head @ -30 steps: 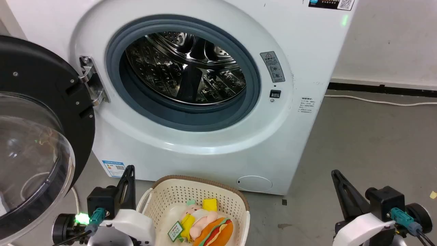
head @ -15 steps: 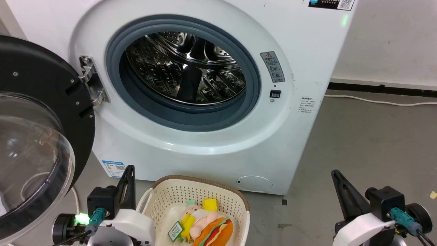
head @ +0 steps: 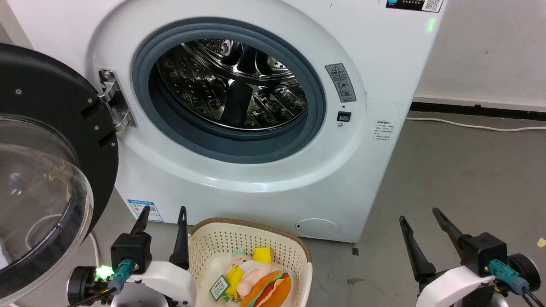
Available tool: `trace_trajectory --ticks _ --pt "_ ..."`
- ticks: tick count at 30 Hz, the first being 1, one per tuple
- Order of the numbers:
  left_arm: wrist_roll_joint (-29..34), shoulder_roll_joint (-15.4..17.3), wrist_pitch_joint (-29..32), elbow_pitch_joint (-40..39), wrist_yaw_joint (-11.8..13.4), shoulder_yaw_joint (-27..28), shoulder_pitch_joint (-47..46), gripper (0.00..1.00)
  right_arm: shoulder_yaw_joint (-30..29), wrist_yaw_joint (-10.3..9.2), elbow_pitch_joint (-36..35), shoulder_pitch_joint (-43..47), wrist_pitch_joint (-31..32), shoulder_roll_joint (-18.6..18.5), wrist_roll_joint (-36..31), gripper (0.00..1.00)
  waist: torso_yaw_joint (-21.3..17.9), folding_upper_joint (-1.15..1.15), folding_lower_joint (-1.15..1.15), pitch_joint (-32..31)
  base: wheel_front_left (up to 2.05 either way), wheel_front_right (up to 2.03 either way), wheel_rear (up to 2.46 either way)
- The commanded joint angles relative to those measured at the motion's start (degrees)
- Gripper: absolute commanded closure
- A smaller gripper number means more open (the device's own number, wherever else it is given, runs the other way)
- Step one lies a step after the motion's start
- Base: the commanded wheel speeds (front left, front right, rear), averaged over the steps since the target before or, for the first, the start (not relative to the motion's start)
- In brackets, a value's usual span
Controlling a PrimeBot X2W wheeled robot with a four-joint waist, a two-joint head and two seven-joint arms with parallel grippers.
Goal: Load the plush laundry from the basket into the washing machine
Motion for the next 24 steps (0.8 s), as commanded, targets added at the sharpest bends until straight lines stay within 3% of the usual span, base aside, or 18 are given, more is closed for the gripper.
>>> trace_trajectory --ticks 1,14,24 --pt "-0.1 0.0 -0.6 -0.2 0.1 -0.4 0.0 0.00 -0.3 0.00 -0.2 0.1 -0.6 0.0 0.7 0.00 0.0 0.00 0.00 0.1 0.00 0.00 0.00" --pt "-0.4 0.1 -2.1 1.3 0.2 -1.8 -1.1 0.00 -1.1 -0.01 -0.5 -0.6 -2.1 0.0 2.7 0.00 -1.4 0.00 0.00 3.3 0.00 0.00 0.00" --pt "-0.3 1.1 -3.3 6.9 -0.8 -3.2 -3.8 0.00 -1.1 -0.01 -1.0 -2.0 -3.3 0.0 4.2 0.00 -3.8 0.00 0.00 7.7 0.00 0.00 0.00"
